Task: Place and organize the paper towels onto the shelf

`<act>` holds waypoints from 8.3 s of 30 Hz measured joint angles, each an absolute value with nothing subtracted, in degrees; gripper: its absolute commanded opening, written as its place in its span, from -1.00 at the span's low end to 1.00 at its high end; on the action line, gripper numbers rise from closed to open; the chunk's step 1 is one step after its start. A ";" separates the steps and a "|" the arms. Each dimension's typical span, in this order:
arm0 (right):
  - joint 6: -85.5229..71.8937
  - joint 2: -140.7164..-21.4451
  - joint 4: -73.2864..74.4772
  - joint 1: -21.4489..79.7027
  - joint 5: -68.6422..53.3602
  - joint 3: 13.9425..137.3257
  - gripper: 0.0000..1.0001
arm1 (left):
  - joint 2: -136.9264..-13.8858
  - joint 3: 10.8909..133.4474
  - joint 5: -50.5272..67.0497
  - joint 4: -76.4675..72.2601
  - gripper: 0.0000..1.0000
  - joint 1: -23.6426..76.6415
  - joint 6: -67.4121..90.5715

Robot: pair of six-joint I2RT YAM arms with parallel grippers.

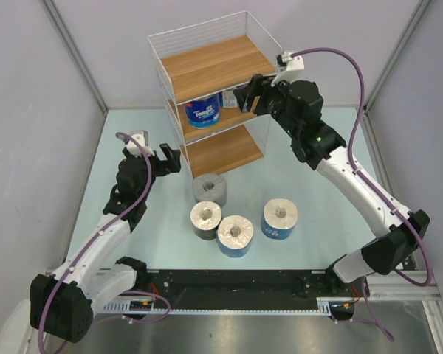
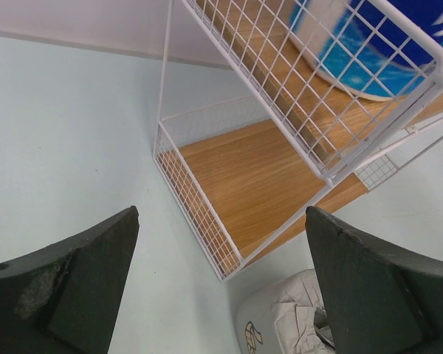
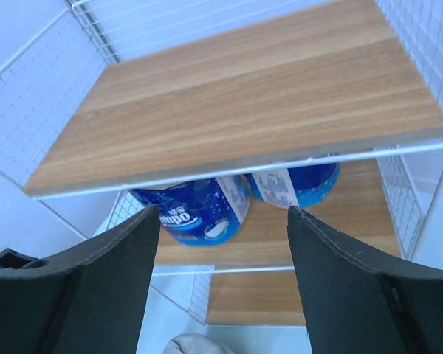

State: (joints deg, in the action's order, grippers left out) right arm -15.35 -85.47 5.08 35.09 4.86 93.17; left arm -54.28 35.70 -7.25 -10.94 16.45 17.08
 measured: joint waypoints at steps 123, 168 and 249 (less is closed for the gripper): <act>-28.71 -104.27 -12.32 34.02 19.25 66.08 0.20 | -56.88 36.58 -3.64 -9.72 1.00 16.34 19.07; -24.58 -73.65 27.83 60.64 13.63 54.50 0.65 | -56.55 36.58 -2.72 -9.67 0.99 16.32 19.49; -27.99 -96.77 10.35 46.44 18.79 73.14 -0.37 | -56.25 36.77 -2.52 -9.26 1.00 16.32 19.51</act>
State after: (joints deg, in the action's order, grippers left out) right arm -27.99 -96.77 10.35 46.44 18.79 73.14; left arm -56.25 36.77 -2.52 -9.26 16.32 19.51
